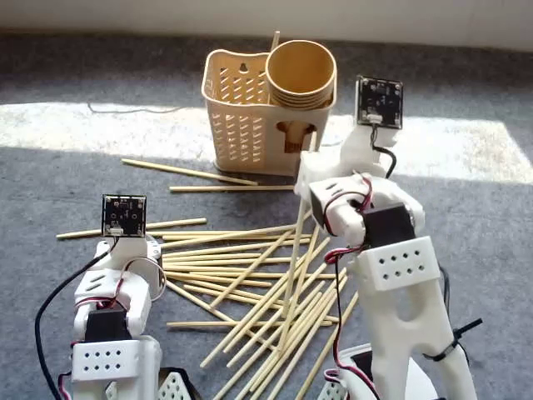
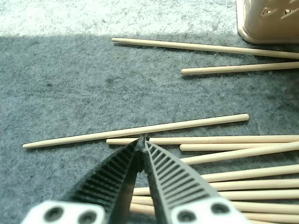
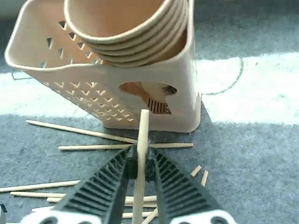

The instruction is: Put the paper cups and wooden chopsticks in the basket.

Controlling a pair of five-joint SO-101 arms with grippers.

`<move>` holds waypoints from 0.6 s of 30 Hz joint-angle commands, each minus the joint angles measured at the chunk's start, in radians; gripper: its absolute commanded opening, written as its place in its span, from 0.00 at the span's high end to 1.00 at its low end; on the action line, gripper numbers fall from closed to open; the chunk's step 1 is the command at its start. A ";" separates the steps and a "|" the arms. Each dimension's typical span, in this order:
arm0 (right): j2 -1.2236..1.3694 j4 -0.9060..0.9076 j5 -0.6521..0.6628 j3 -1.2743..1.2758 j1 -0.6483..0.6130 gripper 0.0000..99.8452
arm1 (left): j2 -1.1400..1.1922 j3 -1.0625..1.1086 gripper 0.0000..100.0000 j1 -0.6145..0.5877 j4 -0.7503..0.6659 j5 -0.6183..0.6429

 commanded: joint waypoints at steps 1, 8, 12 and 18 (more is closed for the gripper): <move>-0.056 -0.101 0.061 -0.030 -0.024 1.00 | -0.008 -0.007 0.99 -0.010 -0.020 -0.012; -0.102 -0.358 0.160 -0.030 -0.068 1.00 | -0.008 -0.007 0.99 -0.010 -0.020 -0.012; -0.094 -0.545 0.210 -0.030 -0.096 1.00 | -0.008 -0.007 0.99 -0.010 -0.020 -0.012; -0.093 -0.814 0.264 -0.030 -0.101 1.00 | -0.008 -0.007 0.99 -0.010 -0.020 -0.012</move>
